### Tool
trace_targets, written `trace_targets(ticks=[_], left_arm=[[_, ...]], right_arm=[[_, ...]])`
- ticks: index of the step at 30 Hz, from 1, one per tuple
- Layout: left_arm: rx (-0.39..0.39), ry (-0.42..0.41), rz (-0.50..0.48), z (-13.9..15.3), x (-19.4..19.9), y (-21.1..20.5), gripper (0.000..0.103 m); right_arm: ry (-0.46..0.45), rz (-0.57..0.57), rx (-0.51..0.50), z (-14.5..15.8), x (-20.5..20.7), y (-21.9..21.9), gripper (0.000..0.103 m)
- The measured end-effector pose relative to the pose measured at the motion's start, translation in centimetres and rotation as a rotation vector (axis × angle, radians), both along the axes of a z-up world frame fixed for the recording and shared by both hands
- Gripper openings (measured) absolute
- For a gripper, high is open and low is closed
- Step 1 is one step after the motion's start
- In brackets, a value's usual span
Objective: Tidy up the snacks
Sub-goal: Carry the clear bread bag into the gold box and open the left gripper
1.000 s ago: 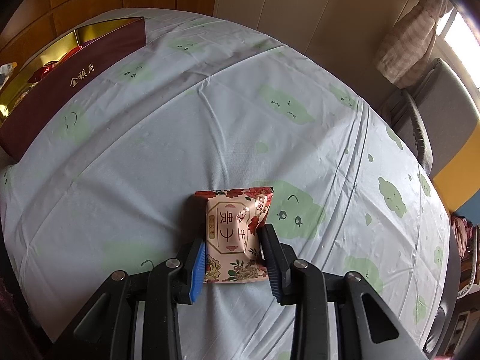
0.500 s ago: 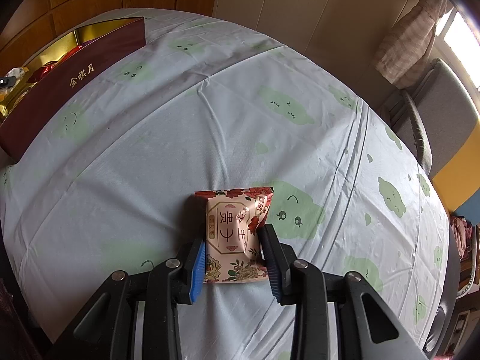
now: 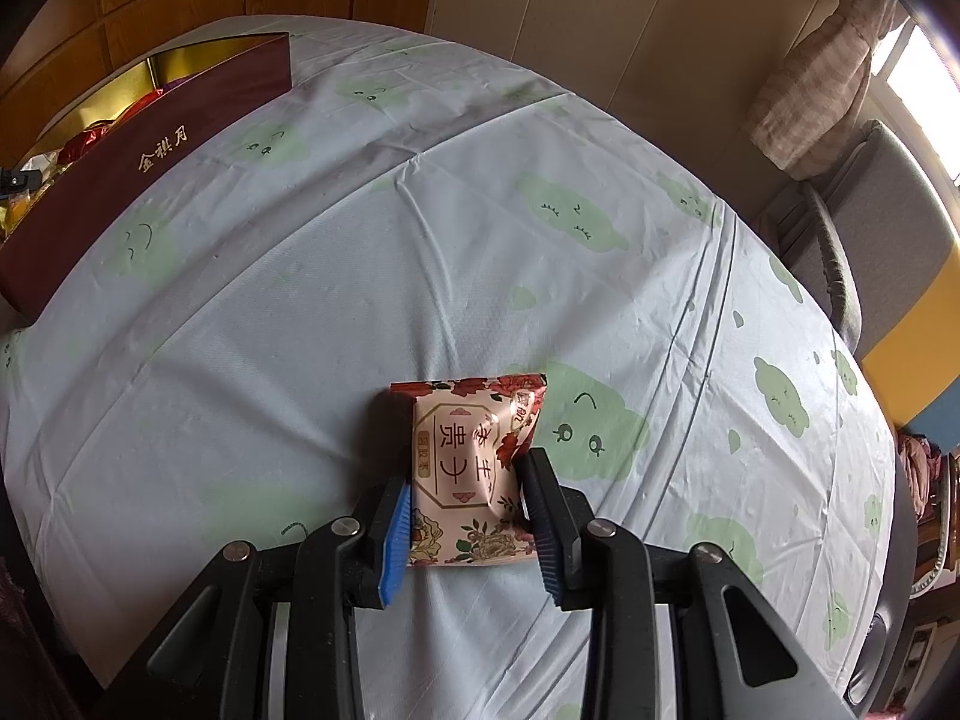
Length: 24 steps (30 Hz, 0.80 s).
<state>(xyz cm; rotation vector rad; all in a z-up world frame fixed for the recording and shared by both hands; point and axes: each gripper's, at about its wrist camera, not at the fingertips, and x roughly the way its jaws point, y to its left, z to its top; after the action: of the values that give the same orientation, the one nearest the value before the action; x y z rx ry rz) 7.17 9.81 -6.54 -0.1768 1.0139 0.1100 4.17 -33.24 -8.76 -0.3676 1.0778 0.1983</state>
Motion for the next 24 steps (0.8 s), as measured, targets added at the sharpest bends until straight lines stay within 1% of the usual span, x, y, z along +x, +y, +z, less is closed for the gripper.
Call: trace_targets(ticks=[7, 10, 19, 24], left_arm=[[0.057, -0.029, -0.023, 0.4, -0.6, -1.5, 0.044], [0.070, -0.033, -0.027, 0.5, -0.9, -1.9, 0.044], [0.081, -0.044, -0.030, 0.7, -1.0, -2.4, 0.044], [0.074, -0.050, -0.027, 0.9, -1.4, -2.4, 0.044]], right_arm=[[-0.001, -0.001, 0.001, 0.0, 0.0, 0.0, 0.035], [-0.001, -0.003, 0.001, 0.0, 0.0, 0.0, 0.035], [-0.002, -0.006, 0.005, 0.0, 0.1, 0.0, 0.035], [-0.002, -0.019, 0.017, 0.0, 0.1, -0.1, 0.035]])
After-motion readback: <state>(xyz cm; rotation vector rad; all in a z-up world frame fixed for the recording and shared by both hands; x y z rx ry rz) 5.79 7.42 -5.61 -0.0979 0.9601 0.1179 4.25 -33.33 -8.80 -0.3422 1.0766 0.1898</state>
